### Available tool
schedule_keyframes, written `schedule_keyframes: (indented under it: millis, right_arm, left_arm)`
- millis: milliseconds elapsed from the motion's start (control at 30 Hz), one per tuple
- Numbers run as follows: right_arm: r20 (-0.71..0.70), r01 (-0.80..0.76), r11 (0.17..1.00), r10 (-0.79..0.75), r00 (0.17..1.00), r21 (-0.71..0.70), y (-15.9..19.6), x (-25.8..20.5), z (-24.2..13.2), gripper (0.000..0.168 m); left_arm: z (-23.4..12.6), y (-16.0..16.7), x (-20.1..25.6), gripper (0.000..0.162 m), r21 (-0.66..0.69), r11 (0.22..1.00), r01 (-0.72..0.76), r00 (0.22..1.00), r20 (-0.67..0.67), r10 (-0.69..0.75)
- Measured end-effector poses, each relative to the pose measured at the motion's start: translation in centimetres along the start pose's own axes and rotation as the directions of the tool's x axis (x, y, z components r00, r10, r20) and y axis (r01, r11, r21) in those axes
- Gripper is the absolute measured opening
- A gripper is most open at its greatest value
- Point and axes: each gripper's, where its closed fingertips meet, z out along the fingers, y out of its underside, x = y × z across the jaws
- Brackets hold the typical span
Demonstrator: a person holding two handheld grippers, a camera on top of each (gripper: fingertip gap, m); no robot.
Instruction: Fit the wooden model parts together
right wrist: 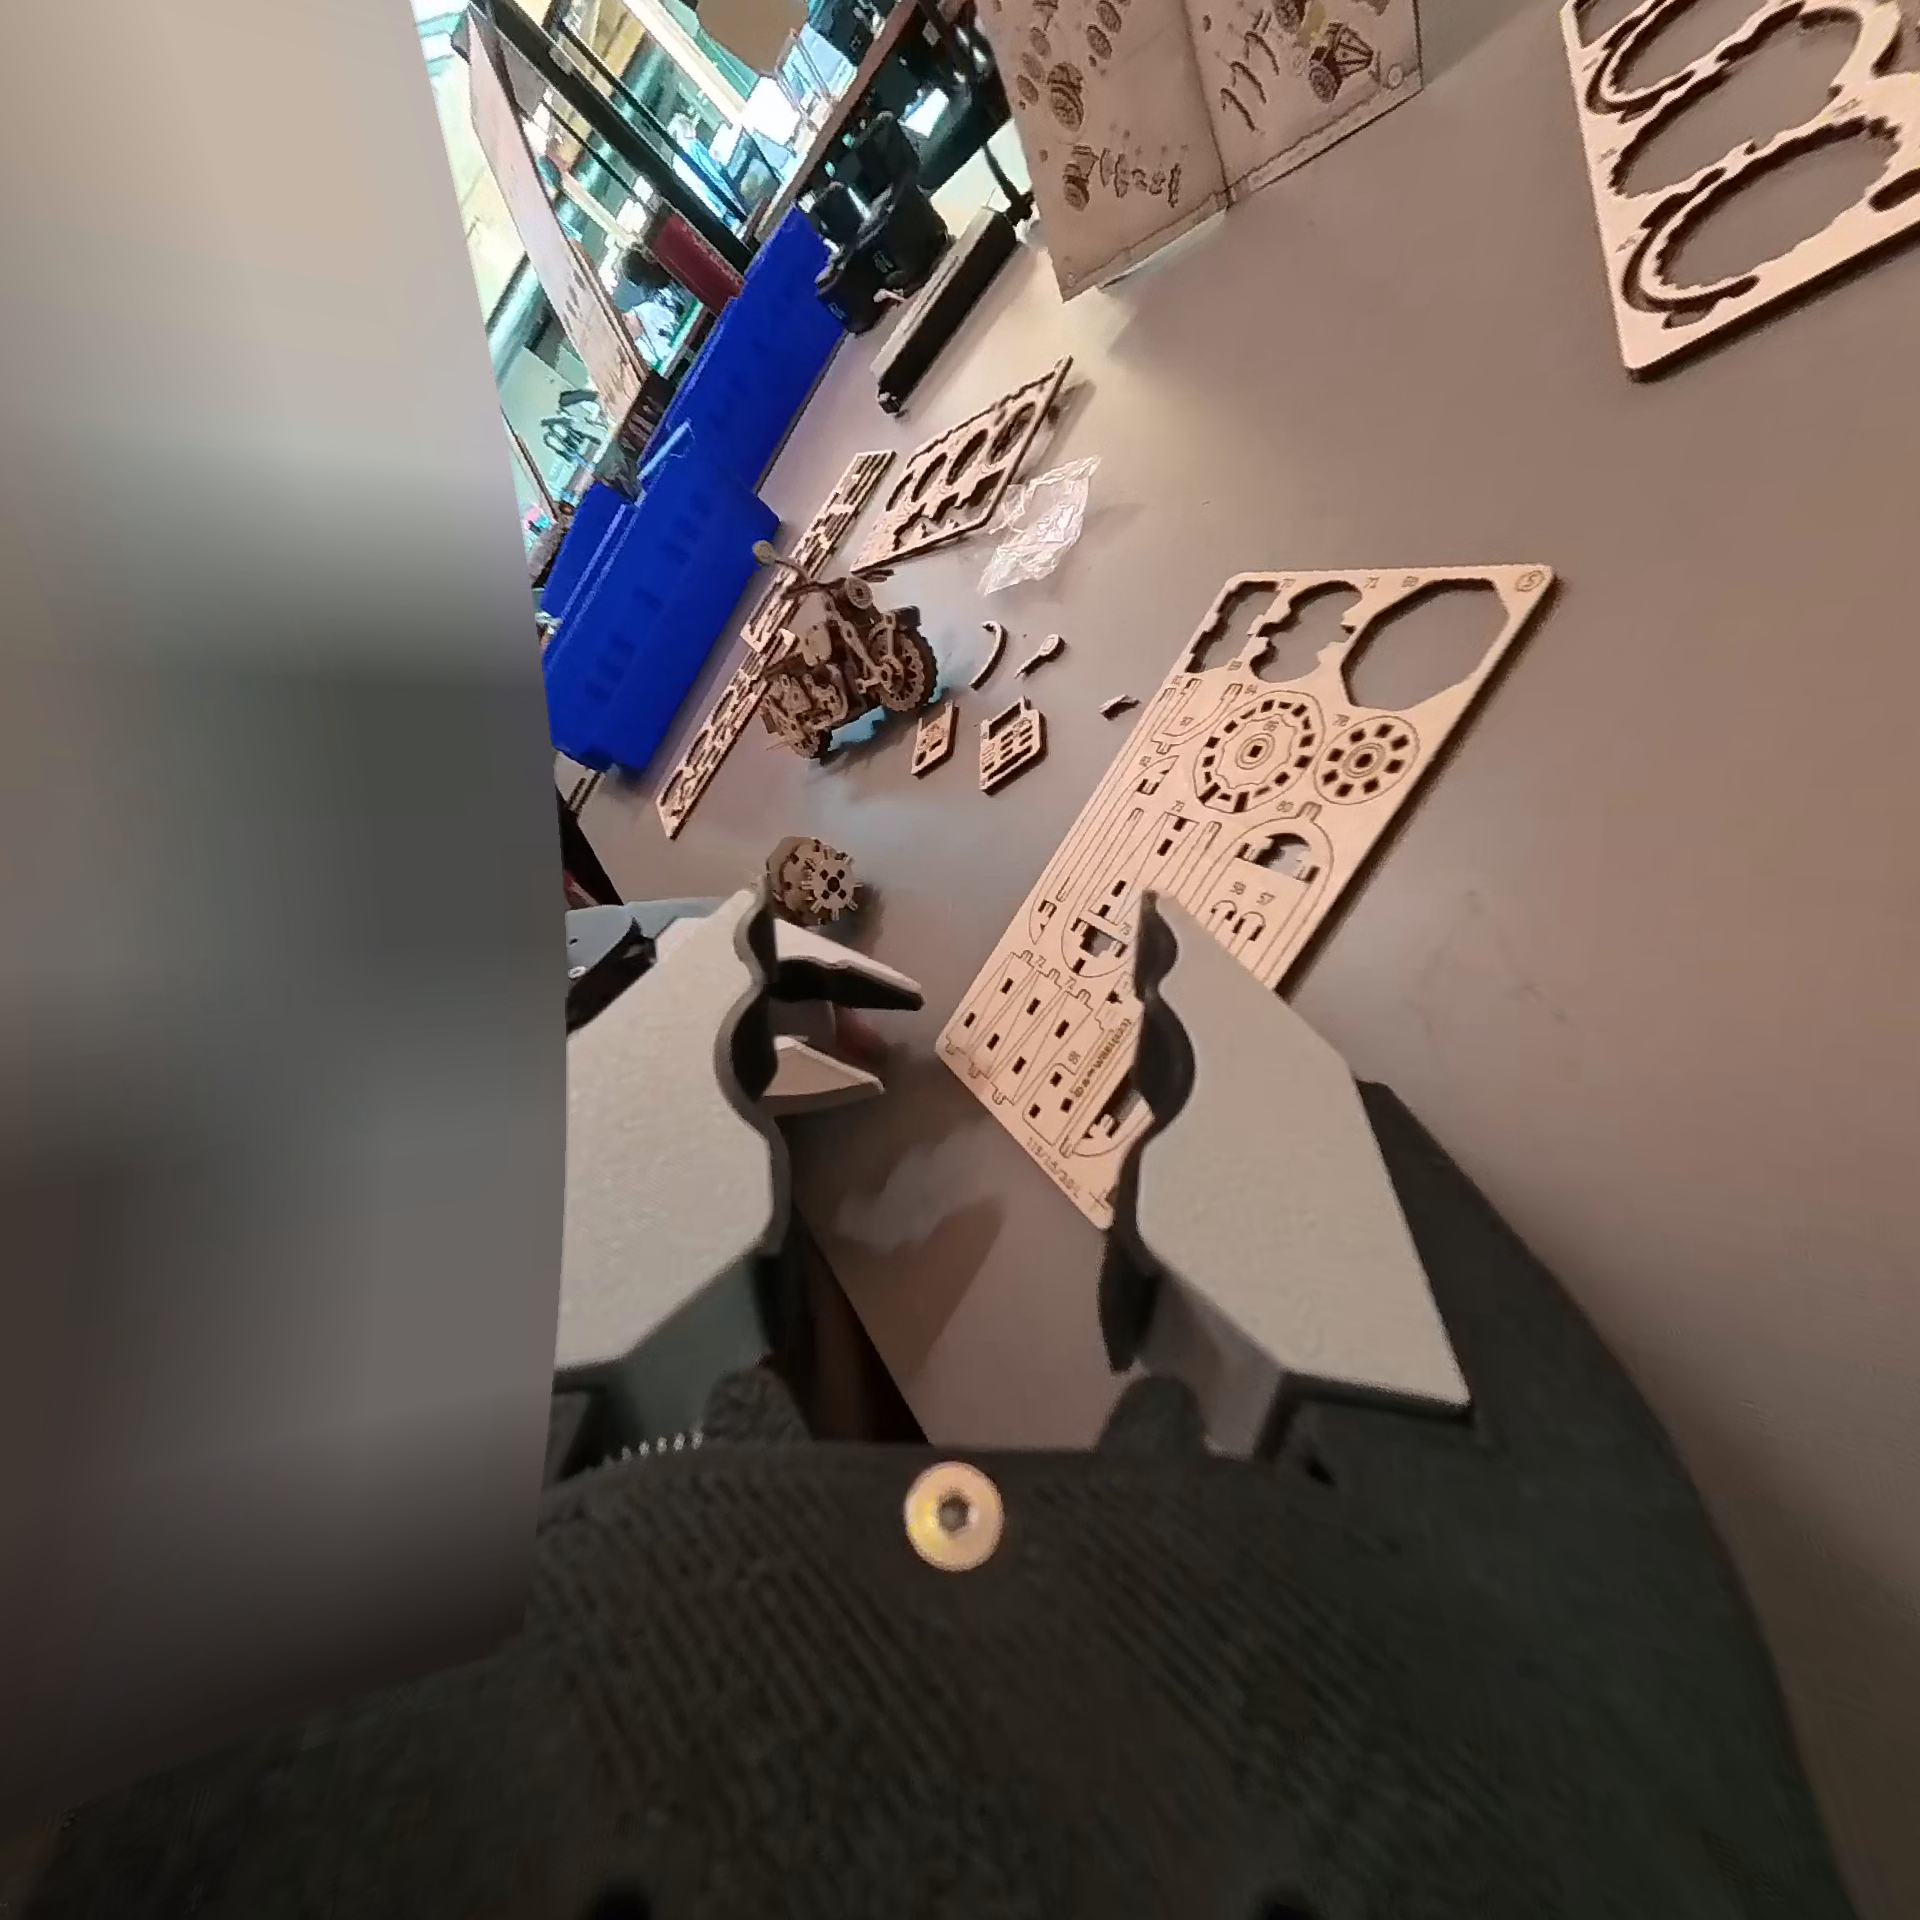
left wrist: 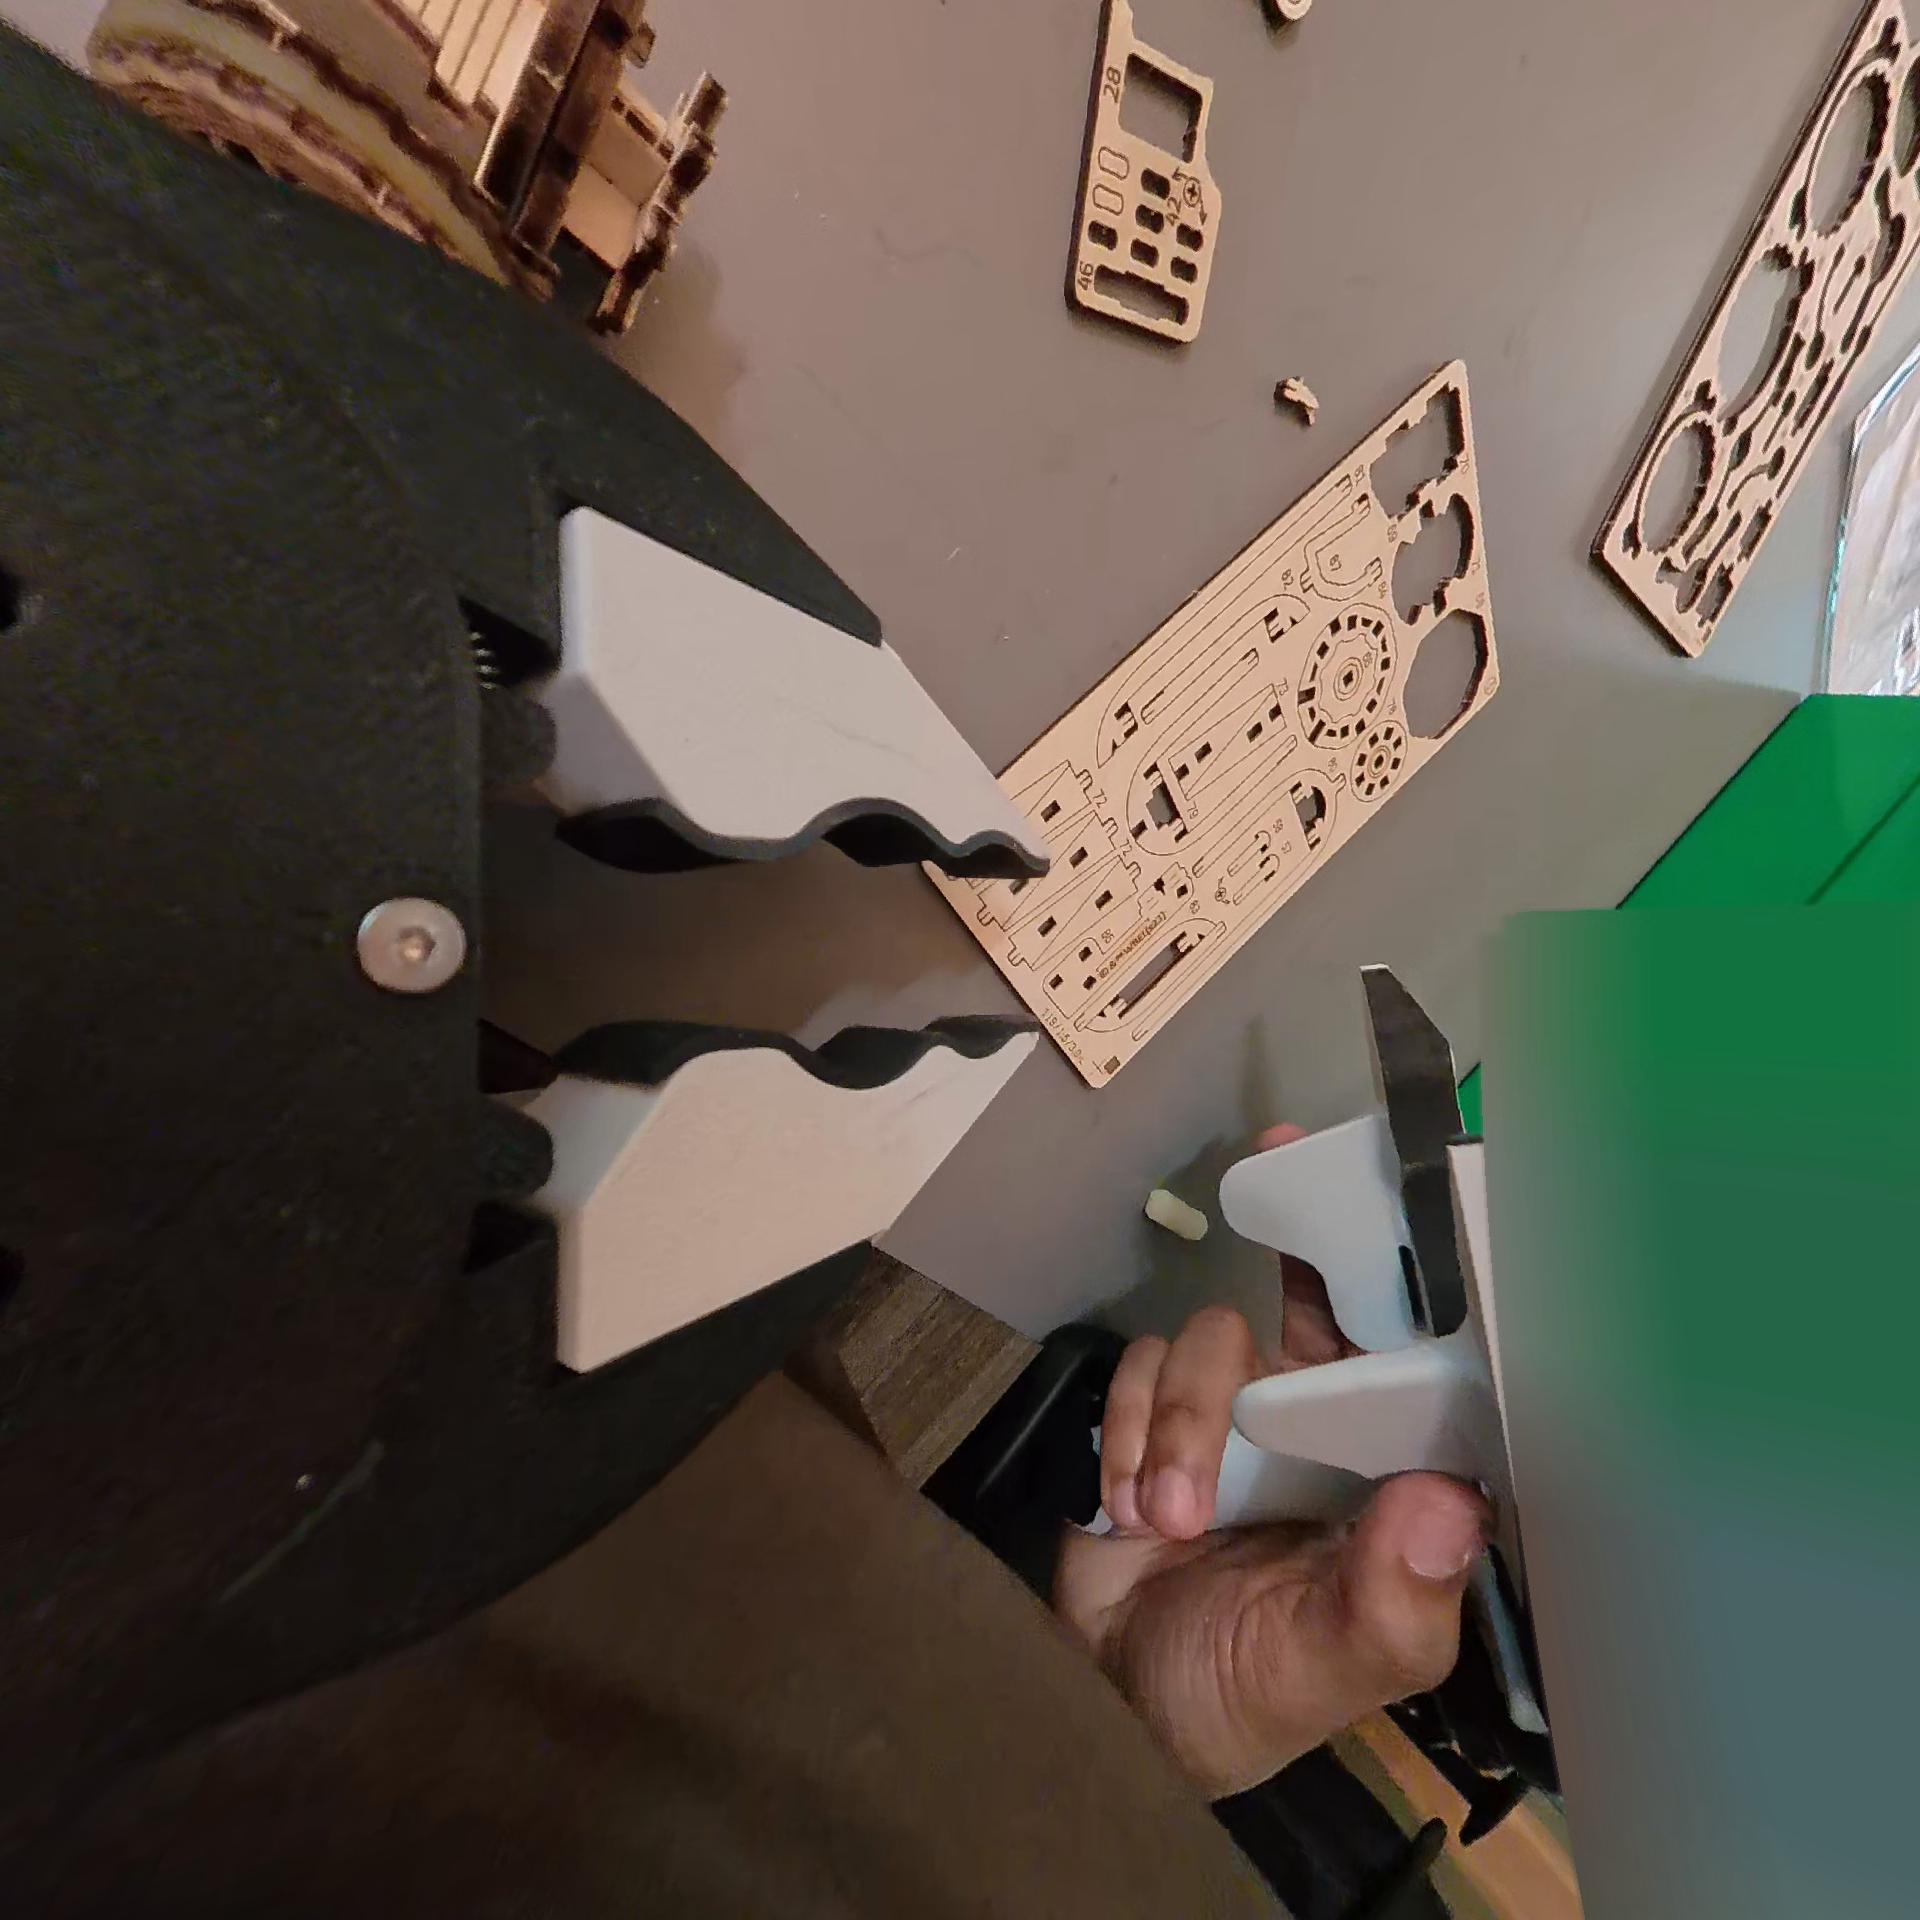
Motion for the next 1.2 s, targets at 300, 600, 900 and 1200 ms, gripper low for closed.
schedule_keyframes:
  millis: [300,600,900,1200]
  right_arm:
    - [-0.203,0.127,0.986,-0.147,0.968,-0.108,1.3,1.3,0.6,0.071]
    - [-0.34,0.195,0.934,-0.296,0.893,-0.3,3.8,2.7,1.3,0.084]
    - [-0.271,0.144,0.937,-0.235,0.933,-0.317,4.6,2.1,1.6,0.08]
    - [-0.079,-0.028,0.964,0.007,0.997,-0.266,5.2,-0.5,2.5,0.077]
  left_arm:
    - [0.2,0.3,-0.6,0.042,-0.029,0.999,0.038,0.999,0.034,-0.037]
    - [0.4,0.9,0.1,0.06,-0.083,0.996,-0.041,0.998,0.043,0.045]
    - [0.6,1.0,0.6,0.061,-0.078,0.997,-0.03,0.999,0.038,0.033]
    - [0.9,1.2,1.1,0.053,-0.089,0.995,-0.036,0.999,0.018,0.037]
